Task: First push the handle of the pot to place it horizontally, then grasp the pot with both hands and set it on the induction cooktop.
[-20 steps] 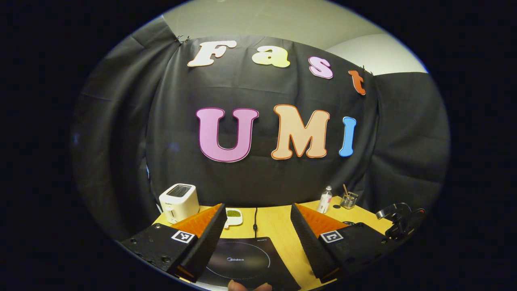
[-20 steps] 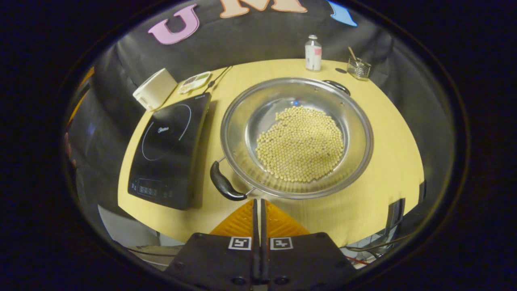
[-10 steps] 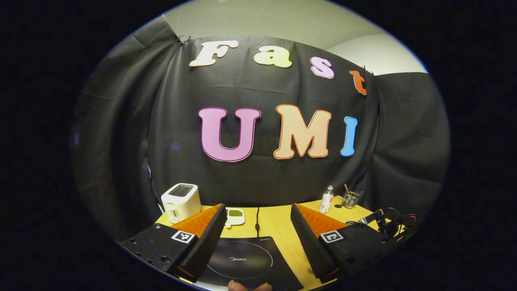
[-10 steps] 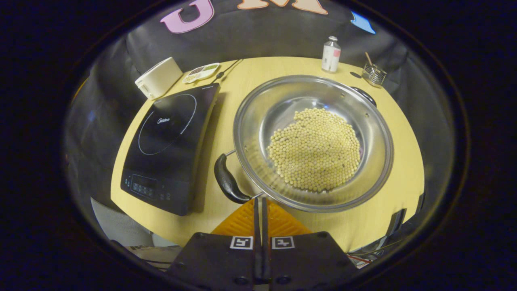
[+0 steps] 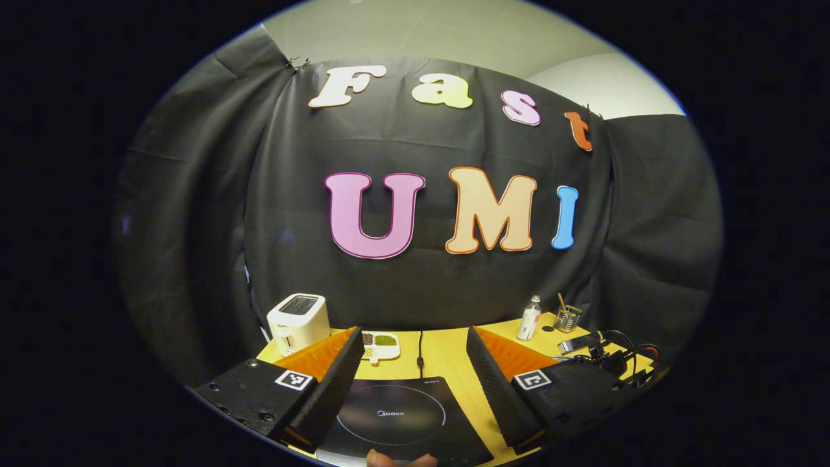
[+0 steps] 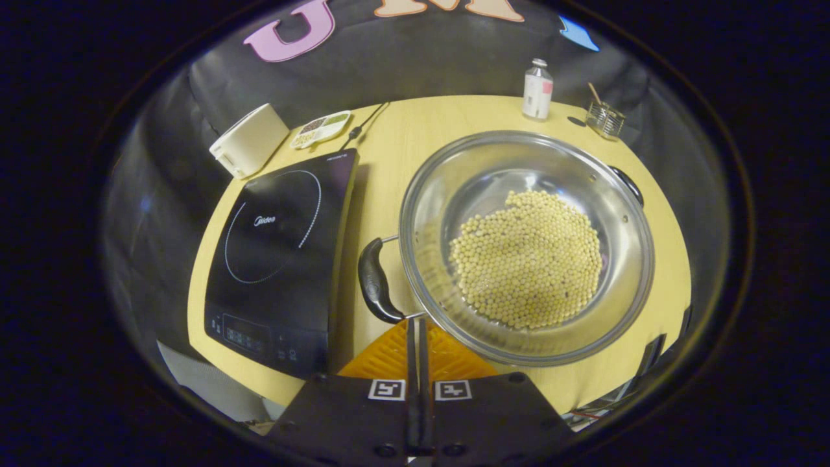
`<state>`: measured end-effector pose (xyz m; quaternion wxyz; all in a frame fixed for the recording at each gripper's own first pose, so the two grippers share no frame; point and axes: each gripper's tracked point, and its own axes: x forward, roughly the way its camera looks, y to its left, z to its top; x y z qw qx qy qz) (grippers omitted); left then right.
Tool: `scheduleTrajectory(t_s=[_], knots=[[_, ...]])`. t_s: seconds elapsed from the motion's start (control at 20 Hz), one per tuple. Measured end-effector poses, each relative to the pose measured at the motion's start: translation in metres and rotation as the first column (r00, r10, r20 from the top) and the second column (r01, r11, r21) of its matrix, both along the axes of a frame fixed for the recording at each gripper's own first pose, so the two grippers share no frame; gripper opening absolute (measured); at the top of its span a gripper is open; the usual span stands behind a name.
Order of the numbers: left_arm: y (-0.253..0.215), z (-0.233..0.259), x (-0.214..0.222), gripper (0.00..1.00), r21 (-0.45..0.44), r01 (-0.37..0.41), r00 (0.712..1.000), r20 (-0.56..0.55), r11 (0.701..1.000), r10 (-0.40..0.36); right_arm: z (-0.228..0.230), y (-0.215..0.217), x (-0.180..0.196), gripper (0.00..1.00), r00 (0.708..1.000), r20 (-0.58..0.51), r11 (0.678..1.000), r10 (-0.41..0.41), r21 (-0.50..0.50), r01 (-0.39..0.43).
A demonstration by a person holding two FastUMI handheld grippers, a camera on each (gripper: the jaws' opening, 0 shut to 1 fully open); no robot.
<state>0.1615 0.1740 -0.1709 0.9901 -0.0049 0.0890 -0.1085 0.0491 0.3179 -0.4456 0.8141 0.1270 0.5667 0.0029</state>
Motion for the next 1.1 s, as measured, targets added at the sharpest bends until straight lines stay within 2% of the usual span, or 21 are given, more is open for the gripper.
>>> scheduleTrajectory(t_s=[0.05, 0.35, 0.5, 0.6, 0.65, 0.7, 0.75, 0.8, 0.9, 0.95, 1.0, 1.1], knots=[[0.002, 0.000, 0.000, 0.96, 0.003, -0.003, 1.000, -0.001, 1.000, 0.003, 0.000, 0.001, 0.005, 0.00, 1.000, 0.006, 1.000, 0.002, -0.006, -0.002], [0.004, 0.014, -0.007, 0.97, 0.040, 0.001, 1.000, 0.015, 0.999, -0.001, -0.003, 0.009, 0.029, 0.02, 0.999, 0.033, 1.000, -0.015, -0.001, 0.015], [-0.004, 0.010, -0.015, 0.97, 0.039, 0.034, 0.999, -0.019, 0.999, -0.033, 0.010, 0.014, 0.033, 0.00, 0.997, 0.066, 0.999, -0.029, 0.043, 0.026], [-0.009, 0.008, -0.020, 0.97, 0.030, 0.054, 0.998, -0.040, 0.998, -0.053, 0.021, 0.006, 0.036, 0.03, 0.993, 0.109, 0.998, -0.043, 0.050, 0.038], [-0.015, 0.007, -0.021, 0.97, 0.026, 0.067, 0.997, -0.045, 0.997, -0.066, 0.026, -0.004, 0.036, 0.08, 0.990, 0.129, 0.998, -0.056, 0.039, 0.051], [-0.019, 0.006, -0.022, 0.97, 0.025, 0.081, 0.996, -0.050, 0.996, -0.080, 0.031, -0.015, 0.036, 0.03, 0.986, 0.154, 0.998, -0.067, 0.021, 0.064], [-0.026, 0.003, -0.022, 0.97, 0.026, 0.099, 0.994, -0.057, 0.995, -0.098, 0.036, -0.027, 0.035, 0.03, 0.982, 0.179, 0.998, -0.061, -0.005, 0.063], [-0.032, -0.001, -0.023, 0.95, 0.025, 0.118, 0.991, -0.069, 0.993, -0.116, 0.039, -0.040, 0.034, 0.09, 0.977, 0.209, 0.997, -0.049, -0.044, 0.060], [-0.048, -0.015, -0.028, 0.95, 0.011, 0.154, 0.982, -0.112, 0.988, -0.152, 0.050, -0.072, 0.030, 0.05, 0.968, 0.250, 0.991, -0.033, -0.121, 0.065], [-0.057, -0.025, -0.031, 0.97, -0.002, 0.171, 0.975, -0.143, 0.985, -0.170, 0.056, -0.086, 0.027, 0.06, 0.966, 0.258, 0.985, -0.034, -0.154, 0.076], [-0.066, -0.033, -0.035, 0.96, -0.019, 0.187, 0.967, -0.174, 0.982, -0.188, 0.061, -0.107, 0.025, 0.18, 0.962, 0.270, 0.975, -0.042, -0.199, 0.098], [-0.082, -0.047, -0.043, 0.98, -0.048, 0.211, 0.950, -0.223, 0.976, -0.216, 0.068, -0.133, 0.023, 0.32, 0.957, 0.286, 0.962, -0.050, -0.243, 0.123]])
